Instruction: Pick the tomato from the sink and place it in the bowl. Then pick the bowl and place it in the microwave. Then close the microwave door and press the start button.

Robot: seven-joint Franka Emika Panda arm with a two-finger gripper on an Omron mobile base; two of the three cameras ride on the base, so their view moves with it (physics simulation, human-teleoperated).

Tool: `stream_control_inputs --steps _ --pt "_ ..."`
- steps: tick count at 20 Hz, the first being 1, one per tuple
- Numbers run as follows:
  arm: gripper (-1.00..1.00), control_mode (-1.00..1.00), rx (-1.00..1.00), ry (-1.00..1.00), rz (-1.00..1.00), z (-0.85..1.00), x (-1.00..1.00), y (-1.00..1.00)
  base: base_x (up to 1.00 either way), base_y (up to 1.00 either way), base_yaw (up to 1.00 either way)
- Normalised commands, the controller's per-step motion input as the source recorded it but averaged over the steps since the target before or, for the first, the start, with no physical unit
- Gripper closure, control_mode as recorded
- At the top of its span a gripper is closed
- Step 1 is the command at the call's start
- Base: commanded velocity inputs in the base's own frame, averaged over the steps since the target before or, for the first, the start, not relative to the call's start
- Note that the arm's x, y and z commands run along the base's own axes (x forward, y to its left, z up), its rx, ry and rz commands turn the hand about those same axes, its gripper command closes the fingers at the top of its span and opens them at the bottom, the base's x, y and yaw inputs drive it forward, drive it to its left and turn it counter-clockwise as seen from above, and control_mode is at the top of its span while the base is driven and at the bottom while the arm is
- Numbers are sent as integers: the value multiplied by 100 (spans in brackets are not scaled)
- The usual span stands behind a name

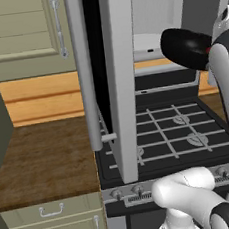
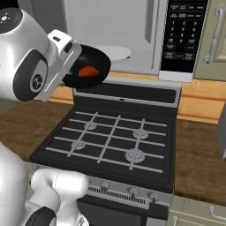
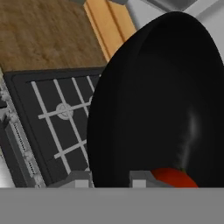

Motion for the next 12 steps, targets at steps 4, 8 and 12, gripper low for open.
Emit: stream_control_inputs --steps 4,8,12 --pt "100 -100 -4 0 4 0 1 3 0 0 0" --pt "100 -100 -9 0 0 8 35 0 0 0 0" --pt "100 -100 -7 0 0 10 53 0 0 0 0"
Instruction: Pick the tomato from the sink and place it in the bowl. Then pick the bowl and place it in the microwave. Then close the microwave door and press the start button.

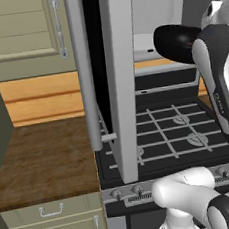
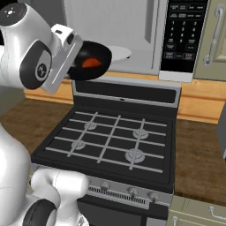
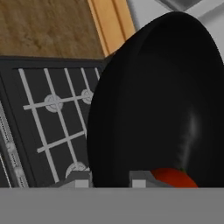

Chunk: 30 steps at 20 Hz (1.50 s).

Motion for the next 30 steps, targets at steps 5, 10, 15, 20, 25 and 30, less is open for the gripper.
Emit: stream_control_inputs --steps 5,10,15,20,25,30 --pt "100 -100 0 11 1 7 56 0 0 0 0" --pt "100 -100 -1 5 3 0 74 0 0 0 0" --pt "100 -100 -8 0 2 0 61 1 0 0 0" --pt "100 -100 -9 0 2 0 52 2 0 0 0" --pt "100 -100 -4 1 2 0 48 6 0 0 0" --pt "100 -100 -2 3 2 -2 43 6 0 0 0"
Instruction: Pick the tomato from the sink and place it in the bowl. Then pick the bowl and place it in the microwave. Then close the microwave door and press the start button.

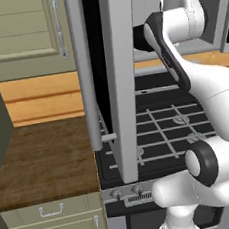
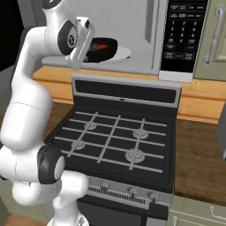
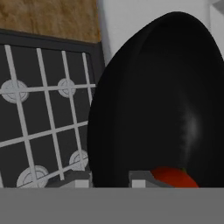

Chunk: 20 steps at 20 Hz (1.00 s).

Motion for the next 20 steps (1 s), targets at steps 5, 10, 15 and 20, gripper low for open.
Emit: stream_control_inputs --steps 5,10,15,20 --pt "100 -100 0 1 0 -5 32 0 0 0 0" --pt "100 -100 0 0 0 -9 37 0 0 0 0" --pt "100 -100 0 0 1 -13 31 0 0 0 0" --pt "100 -100 0 0 2 -9 17 0 0 0 0"
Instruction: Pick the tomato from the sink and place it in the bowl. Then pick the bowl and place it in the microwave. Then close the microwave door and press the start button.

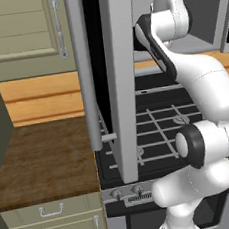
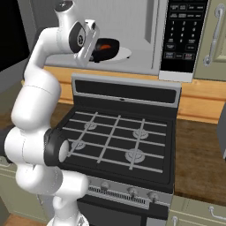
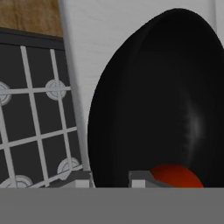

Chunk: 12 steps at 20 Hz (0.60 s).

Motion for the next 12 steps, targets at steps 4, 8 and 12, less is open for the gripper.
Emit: stream_control_inputs --steps 4,8,12 --pt "100 -100 0 0 3 -9 21 0 0 0 0" --pt "100 -100 0 0 3 -7 26 0 0 0 0" --pt "100 -100 0 0 1 0 7 0 0 0 0"
